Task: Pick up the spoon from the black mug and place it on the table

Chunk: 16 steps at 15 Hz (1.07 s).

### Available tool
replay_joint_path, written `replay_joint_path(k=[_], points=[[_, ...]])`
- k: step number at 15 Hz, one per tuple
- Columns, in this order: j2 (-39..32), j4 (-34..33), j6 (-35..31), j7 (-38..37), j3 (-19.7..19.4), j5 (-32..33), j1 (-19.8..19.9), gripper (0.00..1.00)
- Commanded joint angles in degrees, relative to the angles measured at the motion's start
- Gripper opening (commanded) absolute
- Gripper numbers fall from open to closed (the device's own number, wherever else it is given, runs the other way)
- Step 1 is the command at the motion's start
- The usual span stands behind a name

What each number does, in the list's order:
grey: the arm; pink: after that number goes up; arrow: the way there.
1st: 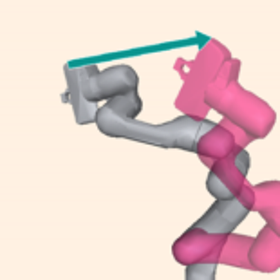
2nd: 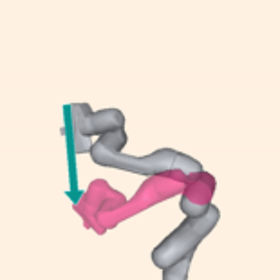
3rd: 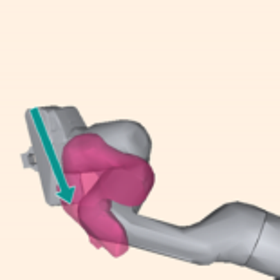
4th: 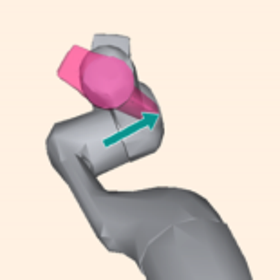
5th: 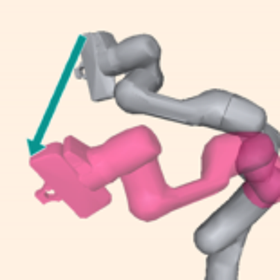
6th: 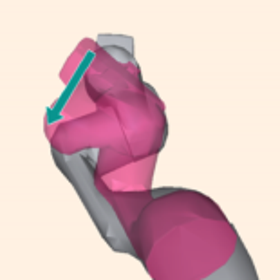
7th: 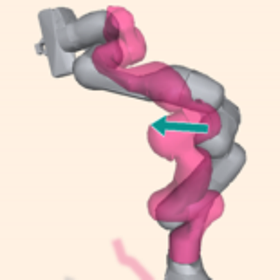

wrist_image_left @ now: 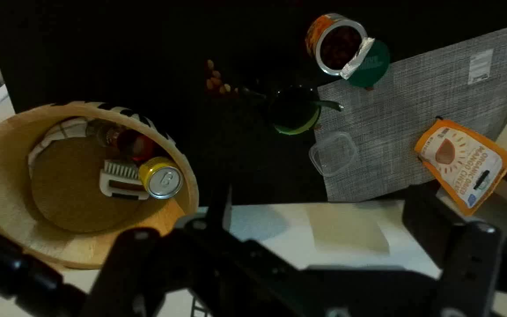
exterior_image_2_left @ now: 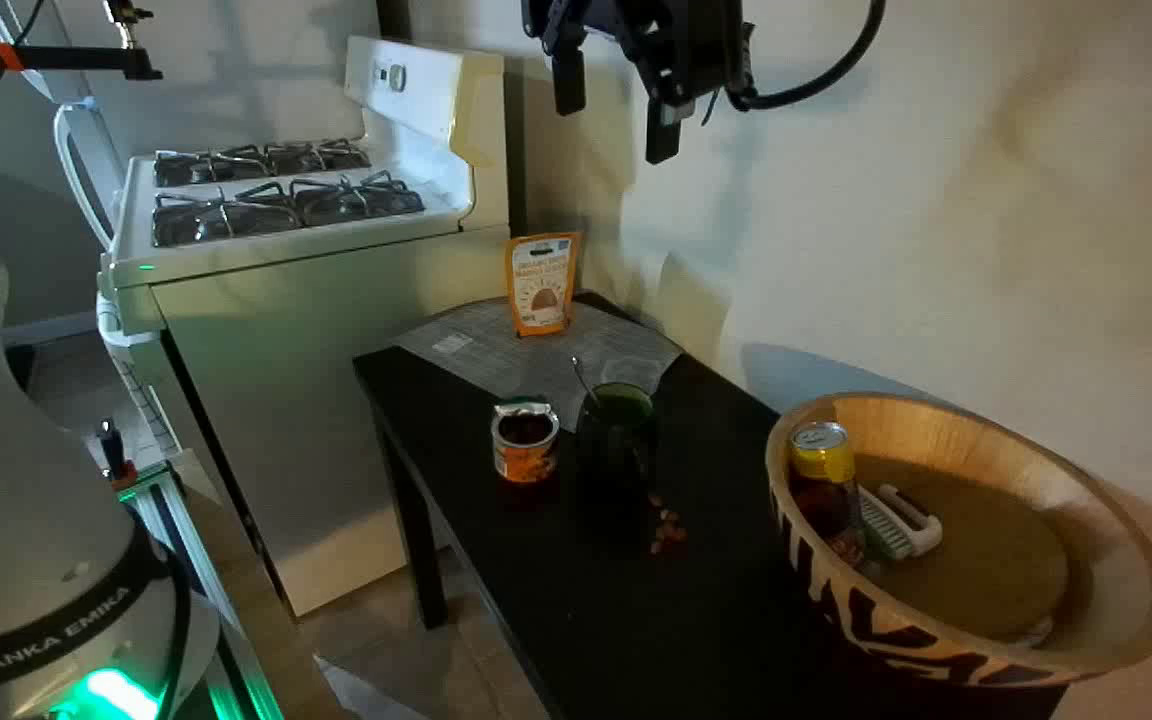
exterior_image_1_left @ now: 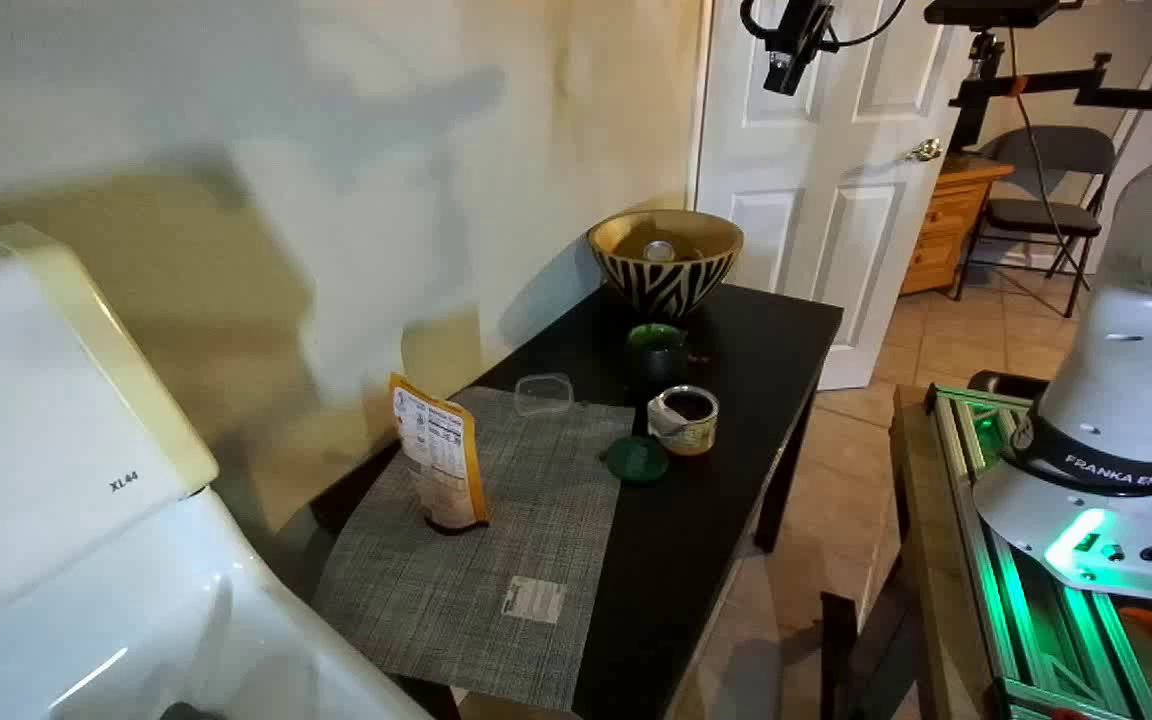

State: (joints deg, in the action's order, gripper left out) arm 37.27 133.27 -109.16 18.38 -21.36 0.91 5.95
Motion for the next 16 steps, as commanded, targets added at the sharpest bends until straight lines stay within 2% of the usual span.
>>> replay_joint_path(k=[1, 6, 10, 12, 14, 16], points=[[-0.4, -0.1, 0.1, 0.7, 0.9, -0.8, 1.2, 1.00], [-1.1, 0.3, -0.2, 1.1, 1.3, -0.6, 0.7, 1.00], [-2.9, 4.8, 2.2, 3.6, 4.8, 0.8, -1.3, 1.00], [-6.6, 6.5, 1.8, 3.7, 6.7, 2.6, -1.4, 1.00], [-10.2, 8.2, -3.6, 1.1, 9.5, 6.3, -0.6, 1.00], [-12.9, 10.1, -11.8, -2.6, 12.4, 12.1, 0.1, 1.00]])
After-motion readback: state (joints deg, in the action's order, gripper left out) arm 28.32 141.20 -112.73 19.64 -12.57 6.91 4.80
